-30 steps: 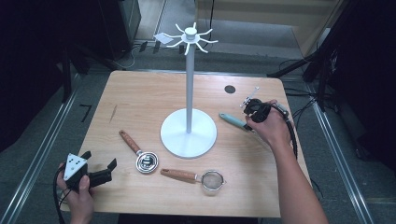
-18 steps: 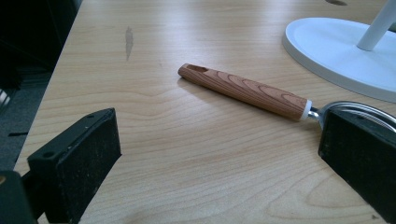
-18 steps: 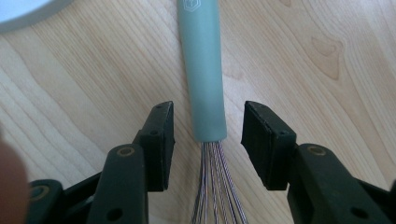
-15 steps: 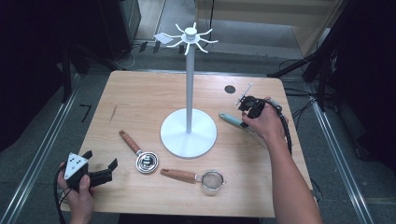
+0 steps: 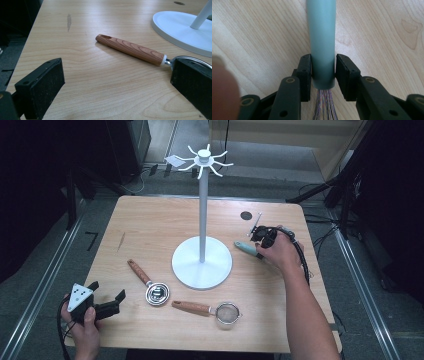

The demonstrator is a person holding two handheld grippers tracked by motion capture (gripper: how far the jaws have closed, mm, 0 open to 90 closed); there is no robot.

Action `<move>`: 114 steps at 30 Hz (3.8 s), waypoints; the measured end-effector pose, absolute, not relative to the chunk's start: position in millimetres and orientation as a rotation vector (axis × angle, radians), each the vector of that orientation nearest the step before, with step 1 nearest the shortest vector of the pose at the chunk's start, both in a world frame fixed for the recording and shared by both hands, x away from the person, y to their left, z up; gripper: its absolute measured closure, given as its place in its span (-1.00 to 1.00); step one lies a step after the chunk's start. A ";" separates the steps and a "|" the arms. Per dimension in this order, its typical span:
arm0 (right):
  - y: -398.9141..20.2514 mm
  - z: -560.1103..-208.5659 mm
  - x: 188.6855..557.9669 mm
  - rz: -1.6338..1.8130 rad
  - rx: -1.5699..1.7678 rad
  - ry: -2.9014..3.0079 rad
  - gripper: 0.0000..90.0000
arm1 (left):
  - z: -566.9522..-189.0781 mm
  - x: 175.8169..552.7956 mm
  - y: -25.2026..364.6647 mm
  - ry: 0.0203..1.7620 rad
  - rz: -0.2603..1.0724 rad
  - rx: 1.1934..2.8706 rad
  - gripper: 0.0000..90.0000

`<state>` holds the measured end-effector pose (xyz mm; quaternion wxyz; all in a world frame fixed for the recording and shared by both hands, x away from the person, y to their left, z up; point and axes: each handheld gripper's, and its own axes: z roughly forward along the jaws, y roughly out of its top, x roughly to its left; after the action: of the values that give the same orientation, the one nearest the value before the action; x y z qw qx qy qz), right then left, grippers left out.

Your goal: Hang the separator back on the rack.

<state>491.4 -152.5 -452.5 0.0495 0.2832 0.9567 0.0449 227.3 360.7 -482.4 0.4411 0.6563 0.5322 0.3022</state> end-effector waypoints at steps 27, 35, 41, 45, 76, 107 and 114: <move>-140.4 -461.4 504.5 0.018 0.959 2.992 0.54 | -482.6 230.8 365.4 1.345 0.703 1.596 -1.00; -143.7 -461.1 499.0 0.128 1.074 2.919 0.58 | -482.6 231.5 365.2 1.347 0.701 1.599 -1.00; -145.1 -455.7 491.4 0.162 1.063 2.848 0.58 | -482.5 231.9 364.9 1.353 0.706 1.605 -1.00; -147.0 -439.8 484.2 0.275 1.024 2.818 0.58 | -482.5 231.9 364.7 1.354 0.711 1.603 -1.00; -161.9 -359.2 398.0 1.378 0.960 2.272 0.58 | -482.4 229.5 361.8 1.355 0.759 1.603 -1.00; -120.2 -323.4 349.0 1.750 0.767 1.989 0.58 | -482.3 229.6 362.5 1.355 0.753 1.602 -1.00; -119.1 -313.9 341.5 1.823 0.736 1.943 0.58 | -482.3 229.3 362.1 1.350 0.756 1.604 -1.00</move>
<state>341.5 -119.1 -313.9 0.1877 0.2615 0.6903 0.6479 229.3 362.1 -482.3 0.4409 0.6460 0.5437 0.3044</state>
